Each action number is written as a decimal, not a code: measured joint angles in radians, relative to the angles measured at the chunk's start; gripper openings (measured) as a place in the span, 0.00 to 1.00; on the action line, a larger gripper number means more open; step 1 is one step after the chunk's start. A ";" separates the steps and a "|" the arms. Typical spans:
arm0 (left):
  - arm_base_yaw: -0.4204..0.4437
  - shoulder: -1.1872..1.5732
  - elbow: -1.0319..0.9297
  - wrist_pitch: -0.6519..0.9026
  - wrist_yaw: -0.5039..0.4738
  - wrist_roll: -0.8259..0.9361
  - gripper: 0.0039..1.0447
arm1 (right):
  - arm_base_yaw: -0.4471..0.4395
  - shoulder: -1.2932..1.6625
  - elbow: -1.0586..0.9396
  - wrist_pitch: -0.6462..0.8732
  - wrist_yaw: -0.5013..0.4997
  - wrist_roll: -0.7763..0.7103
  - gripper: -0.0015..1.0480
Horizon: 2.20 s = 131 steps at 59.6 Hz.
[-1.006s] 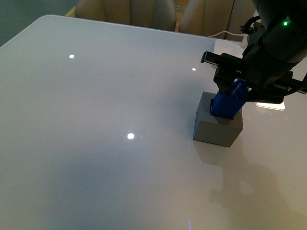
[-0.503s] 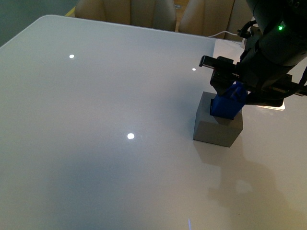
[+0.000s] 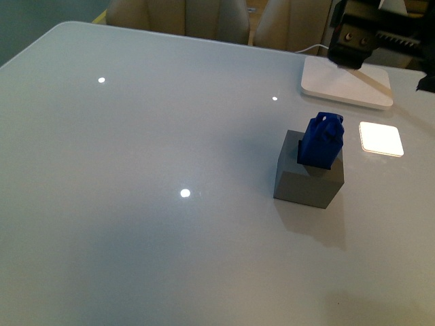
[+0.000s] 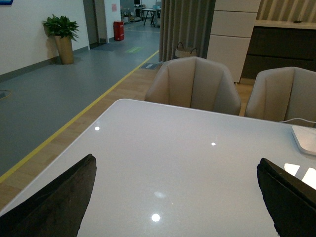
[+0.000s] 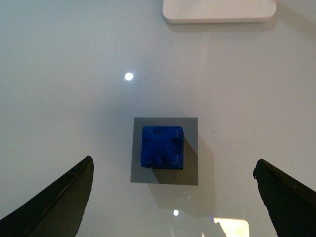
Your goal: Insert blue part into gray base
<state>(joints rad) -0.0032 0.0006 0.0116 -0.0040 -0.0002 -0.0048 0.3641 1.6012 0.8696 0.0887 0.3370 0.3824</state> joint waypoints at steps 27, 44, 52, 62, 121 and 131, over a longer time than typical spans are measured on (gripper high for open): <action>0.000 0.000 0.000 0.000 0.000 0.000 0.93 | -0.168 -0.290 -0.603 0.941 -0.146 -0.363 0.12; 0.000 0.000 0.000 0.000 0.000 0.000 0.93 | -0.246 -0.459 -0.768 0.929 -0.222 -0.376 0.02; 0.000 0.000 0.000 0.000 0.000 0.000 0.93 | -0.273 -0.587 -0.806 0.846 -0.250 -0.377 0.02; 0.000 0.000 0.000 0.000 0.000 0.000 0.93 | -0.355 -0.728 -0.837 0.732 -0.330 -0.377 0.02; 0.000 0.000 0.000 0.000 0.000 0.000 0.93 | -0.361 -1.355 -0.851 0.159 -0.335 -0.377 0.02; 0.000 0.000 0.000 0.000 0.000 0.000 0.93 | -0.361 -1.403 -0.851 0.110 -0.335 -0.377 0.02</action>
<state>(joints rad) -0.0032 0.0006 0.0120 -0.0040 -0.0002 -0.0044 0.0032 0.1986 0.0181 0.1989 0.0025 0.0055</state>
